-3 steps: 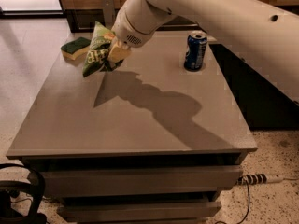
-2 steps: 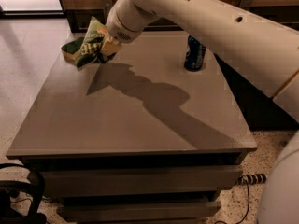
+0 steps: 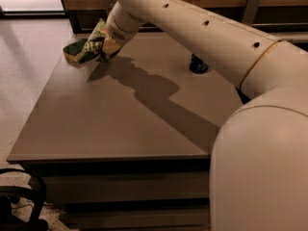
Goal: Move green jalapeno chip bag near sponge
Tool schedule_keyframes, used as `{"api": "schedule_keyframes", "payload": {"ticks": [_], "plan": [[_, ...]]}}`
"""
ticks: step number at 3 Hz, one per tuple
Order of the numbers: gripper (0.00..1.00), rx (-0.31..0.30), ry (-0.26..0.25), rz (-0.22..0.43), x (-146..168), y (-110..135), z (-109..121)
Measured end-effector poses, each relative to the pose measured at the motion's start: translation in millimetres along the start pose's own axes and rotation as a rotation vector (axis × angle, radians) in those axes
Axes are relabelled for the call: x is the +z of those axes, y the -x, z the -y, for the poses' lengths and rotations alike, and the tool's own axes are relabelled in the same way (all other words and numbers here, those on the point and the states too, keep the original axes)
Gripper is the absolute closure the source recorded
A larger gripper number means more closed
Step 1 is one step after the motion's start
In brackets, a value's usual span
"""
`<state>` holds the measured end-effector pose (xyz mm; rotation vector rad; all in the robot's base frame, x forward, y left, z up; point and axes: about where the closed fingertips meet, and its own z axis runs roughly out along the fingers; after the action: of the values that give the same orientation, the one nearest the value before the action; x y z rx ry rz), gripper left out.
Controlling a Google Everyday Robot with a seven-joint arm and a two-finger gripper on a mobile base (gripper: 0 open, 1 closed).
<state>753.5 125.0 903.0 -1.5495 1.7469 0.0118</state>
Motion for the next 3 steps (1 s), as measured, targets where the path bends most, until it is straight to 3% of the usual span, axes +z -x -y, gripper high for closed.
{"api": "schedule_keyframes", "payload": {"ticks": [2, 3], "plan": [[1.00, 0.087, -0.021, -0.014, 23, -20, 12], [0.85, 0.087, -0.018, -0.014, 26, -20, 10]]}}
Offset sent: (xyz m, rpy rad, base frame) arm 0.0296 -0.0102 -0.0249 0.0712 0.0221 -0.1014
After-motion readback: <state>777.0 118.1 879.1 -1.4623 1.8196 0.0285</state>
